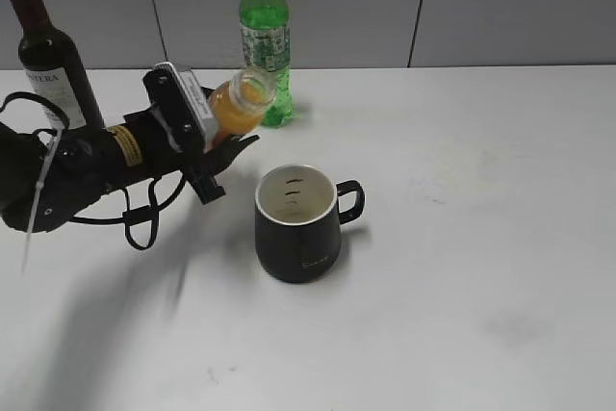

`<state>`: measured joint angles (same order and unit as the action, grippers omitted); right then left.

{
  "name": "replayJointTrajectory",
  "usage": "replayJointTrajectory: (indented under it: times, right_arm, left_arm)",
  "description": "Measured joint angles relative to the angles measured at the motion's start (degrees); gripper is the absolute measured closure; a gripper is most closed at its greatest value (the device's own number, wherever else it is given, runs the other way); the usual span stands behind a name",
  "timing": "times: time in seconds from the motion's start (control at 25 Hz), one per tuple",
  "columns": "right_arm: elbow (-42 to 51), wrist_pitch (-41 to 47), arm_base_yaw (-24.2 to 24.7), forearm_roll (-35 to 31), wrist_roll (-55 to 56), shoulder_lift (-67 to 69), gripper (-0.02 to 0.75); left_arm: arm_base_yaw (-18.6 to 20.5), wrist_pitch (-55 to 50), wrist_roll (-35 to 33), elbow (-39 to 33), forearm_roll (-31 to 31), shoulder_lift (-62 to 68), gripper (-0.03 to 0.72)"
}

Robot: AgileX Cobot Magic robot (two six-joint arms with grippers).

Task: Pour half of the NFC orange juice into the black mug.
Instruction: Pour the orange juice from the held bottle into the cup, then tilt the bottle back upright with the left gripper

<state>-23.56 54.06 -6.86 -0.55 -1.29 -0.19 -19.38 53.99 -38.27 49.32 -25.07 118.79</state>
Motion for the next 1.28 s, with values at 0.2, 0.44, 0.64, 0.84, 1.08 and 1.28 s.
replayJointTrajectory:
  times: [0.2,0.44,0.64,0.84,1.08,1.28]
  right_arm:
    - [0.0,0.0,0.0,0.0,0.0,0.0,0.150]
    - [0.0,0.0,0.0,0.0,0.0,0.0,0.151]
    - [0.0,0.0,0.0,0.0,0.0,0.0,0.151]
    - [0.0,0.0,0.0,0.0,0.0,0.0,0.150]
    - [0.0,0.0,0.0,0.0,0.0,0.0,0.150]
    - [0.0,0.0,0.0,0.0,0.0,0.0,0.151]
  left_arm:
    - [-0.1,0.3,-7.7,0.0,2.2,0.0,0.220]
    - [-0.1,2.5,-13.1,0.0,2.5,0.0,0.220]
    - [-0.1,3.5,-16.9,0.0,2.5,0.0,0.220]
    - [-0.2,4.7,-21.3,0.0,2.7,0.0,0.220]
    - [-0.3,5.0,-27.5,0.0,4.1,0.0,0.220]
    - [-0.3,5.0,-30.7,0.0,5.0,0.0,0.220]
